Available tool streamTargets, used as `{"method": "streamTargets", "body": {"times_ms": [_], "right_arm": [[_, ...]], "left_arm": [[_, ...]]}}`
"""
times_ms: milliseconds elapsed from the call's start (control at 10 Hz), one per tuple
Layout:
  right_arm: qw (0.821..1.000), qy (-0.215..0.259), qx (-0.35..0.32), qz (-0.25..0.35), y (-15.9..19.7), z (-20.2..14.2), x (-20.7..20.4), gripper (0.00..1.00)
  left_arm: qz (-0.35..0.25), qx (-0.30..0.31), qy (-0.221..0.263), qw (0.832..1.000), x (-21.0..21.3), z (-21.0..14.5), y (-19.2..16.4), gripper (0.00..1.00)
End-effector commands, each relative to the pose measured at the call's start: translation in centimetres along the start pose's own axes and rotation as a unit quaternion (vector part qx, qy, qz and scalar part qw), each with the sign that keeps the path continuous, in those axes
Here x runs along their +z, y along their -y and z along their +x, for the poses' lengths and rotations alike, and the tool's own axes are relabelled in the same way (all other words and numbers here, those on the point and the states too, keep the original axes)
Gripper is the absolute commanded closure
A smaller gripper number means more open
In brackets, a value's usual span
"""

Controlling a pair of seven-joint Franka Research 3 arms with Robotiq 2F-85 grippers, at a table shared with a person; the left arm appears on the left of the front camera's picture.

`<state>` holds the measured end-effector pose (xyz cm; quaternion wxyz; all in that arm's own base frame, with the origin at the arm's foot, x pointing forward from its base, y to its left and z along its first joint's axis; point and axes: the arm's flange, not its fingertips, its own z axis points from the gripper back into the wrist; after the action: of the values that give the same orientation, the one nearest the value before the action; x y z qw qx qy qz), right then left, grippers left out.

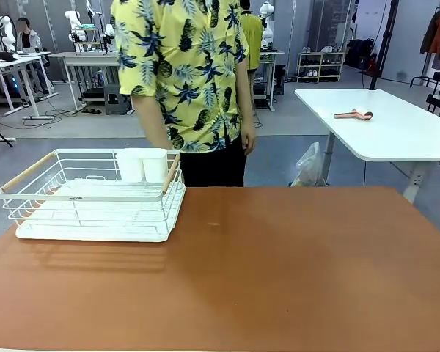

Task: Clean the table.
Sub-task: Pick up the Lint Roller when the human hands it over.

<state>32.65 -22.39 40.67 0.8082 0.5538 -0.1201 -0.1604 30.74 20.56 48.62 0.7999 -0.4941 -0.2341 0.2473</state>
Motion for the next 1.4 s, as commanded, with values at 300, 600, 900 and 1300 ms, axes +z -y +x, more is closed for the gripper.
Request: {"method": "streamTargets", "body": {"times_ms": [300,600,900,1300], "right_arm": [[1.000,-0.002,-0.002,0.002,-0.43,-0.30,-0.01,0.00],[1.000,-0.002,-0.002,0.002,-0.43,-0.30,-0.01,0.00],[1.000,-0.002,-0.002,0.002,-0.43,-0.30,-0.01,0.00],[1.000,-0.002,-0.002,0.002,-0.43,-0.30,-0.01,0.00]], "left_arm": [[-0.004,-0.003,-0.003,1.000,0.19,0.07,0.11,0.00],[-0.004,-0.003,-0.003,1.000,0.19,0.07,0.11,0.00],[-0.004,-0.003,-0.003,1.000,0.19,0.07,0.11,0.00],[-0.004,-0.003,-0.003,1.000,0.19,0.07,0.11,0.00]]}}
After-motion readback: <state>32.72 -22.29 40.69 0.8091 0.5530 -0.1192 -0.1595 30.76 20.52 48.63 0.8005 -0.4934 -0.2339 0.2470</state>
